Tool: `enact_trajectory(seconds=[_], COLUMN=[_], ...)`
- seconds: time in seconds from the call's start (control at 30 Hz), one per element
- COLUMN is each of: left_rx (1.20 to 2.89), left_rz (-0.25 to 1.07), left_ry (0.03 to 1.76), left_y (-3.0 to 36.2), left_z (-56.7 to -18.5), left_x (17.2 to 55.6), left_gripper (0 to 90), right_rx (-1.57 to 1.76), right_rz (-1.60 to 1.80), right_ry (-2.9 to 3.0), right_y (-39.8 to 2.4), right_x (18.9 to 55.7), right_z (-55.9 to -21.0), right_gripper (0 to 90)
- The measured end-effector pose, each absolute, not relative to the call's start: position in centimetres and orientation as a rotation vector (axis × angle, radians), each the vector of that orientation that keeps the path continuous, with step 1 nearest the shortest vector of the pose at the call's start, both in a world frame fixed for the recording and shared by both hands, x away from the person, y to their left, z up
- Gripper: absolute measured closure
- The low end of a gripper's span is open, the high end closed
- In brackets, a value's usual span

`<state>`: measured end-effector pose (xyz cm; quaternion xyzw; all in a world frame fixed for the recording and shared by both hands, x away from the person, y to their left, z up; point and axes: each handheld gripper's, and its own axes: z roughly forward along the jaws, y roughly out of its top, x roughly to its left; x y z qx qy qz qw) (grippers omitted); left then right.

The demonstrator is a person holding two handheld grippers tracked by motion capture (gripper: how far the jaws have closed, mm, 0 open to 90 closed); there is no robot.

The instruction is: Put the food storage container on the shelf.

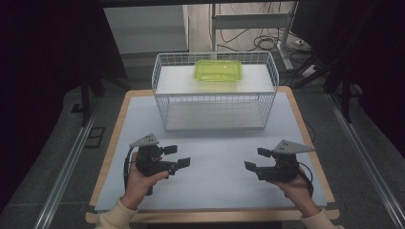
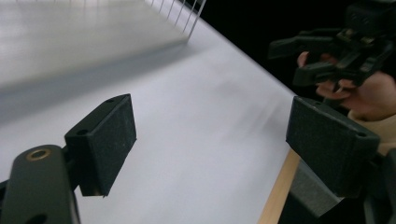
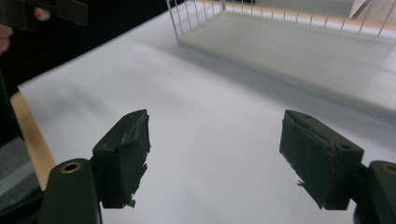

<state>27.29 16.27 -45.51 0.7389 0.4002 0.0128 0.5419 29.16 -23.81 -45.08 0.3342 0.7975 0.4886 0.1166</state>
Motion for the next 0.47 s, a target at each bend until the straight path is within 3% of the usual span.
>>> enact_trajectory(seconds=[0.47], left_rx=[1.74], left_rz=[-0.003], left_ry=[0.996], left_y=[16.6], left_z=[-47.4], left_x=[27.2], left_gripper=[15.9], right_rx=[0.978], right_rz=[1.406], right_ry=[2.281], right_y=[-23.9], right_x=[28.6], right_z=[-46.9], right_gripper=[19.4])
